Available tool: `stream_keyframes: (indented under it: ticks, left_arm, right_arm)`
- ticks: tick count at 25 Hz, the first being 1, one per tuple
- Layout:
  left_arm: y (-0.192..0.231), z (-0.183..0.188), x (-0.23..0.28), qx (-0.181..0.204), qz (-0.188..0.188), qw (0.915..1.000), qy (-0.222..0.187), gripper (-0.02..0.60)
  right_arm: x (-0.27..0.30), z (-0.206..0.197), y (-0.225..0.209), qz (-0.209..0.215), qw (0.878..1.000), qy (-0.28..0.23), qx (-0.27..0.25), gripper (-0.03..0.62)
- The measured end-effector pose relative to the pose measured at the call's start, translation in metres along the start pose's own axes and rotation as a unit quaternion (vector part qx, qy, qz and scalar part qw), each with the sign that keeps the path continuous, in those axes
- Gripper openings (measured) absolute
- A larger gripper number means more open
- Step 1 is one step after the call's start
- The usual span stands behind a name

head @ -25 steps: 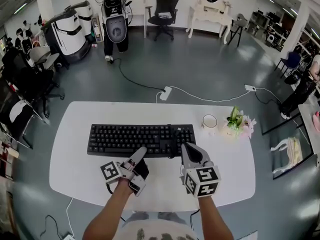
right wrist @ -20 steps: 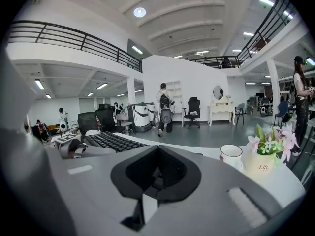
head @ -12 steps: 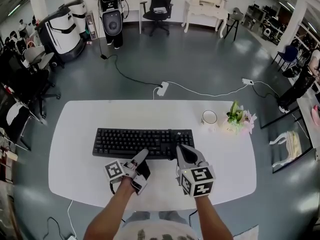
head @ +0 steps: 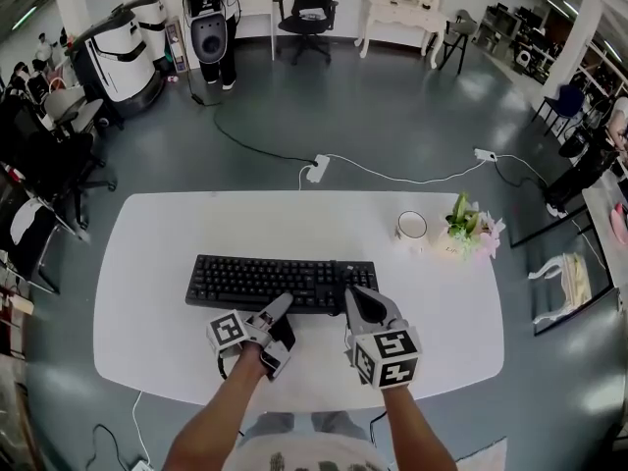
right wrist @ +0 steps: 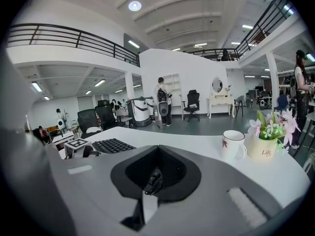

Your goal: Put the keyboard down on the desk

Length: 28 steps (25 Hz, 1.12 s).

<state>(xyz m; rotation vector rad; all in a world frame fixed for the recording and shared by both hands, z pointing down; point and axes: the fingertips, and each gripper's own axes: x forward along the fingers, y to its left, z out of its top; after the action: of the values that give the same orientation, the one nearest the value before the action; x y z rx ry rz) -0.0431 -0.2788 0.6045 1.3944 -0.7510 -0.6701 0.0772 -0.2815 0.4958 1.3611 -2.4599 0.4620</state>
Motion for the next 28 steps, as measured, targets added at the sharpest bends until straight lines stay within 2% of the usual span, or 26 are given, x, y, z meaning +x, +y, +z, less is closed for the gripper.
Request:
stream_keyframes:
  ticks: [7, 12, 15, 21, 26, 28]
  left_arm:
    - [0.016, -0.001, 0.0, -0.012, 0.026, 0.9994, -0.021, 0.1]
    - [0.033, -0.004, -0.005, -0.026, 0.074, 0.9964, -0.033, 0.112]
    - [0.036, -0.004, -0.008, -0.035, 0.086, 0.9949, -0.039, 0.12]
    - [0.04, 0.002, -0.013, -0.061, 0.127, 0.9871, -0.076, 0.146]
    - [0.041, 0.001, -0.013, -0.078, 0.156, 0.9819, -0.076, 0.173]
    - [0.04, 0.002, -0.013, -0.086, 0.169, 0.9793, -0.071, 0.202]
  right_arm:
    - [-0.001, -0.01, -0.005, 0.0, 1.0, 0.006, 0.006, 0.0]
    - [0.002, -0.014, 0.0, 0.007, 1.0, 0.011, 0.011, 0.0]
    - [0.004, -0.018, 0.002, 0.01, 1.0, 0.015, 0.012, 0.0]
    - [0.01, -0.022, 0.009, 0.018, 0.999, 0.024, 0.012, 0.0]
    - [0.011, -0.023, 0.009, 0.021, 0.999, 0.028, 0.011, 0.0]
    - [0.012, -0.023, 0.009, 0.022, 0.999, 0.029, 0.011, 0.0]
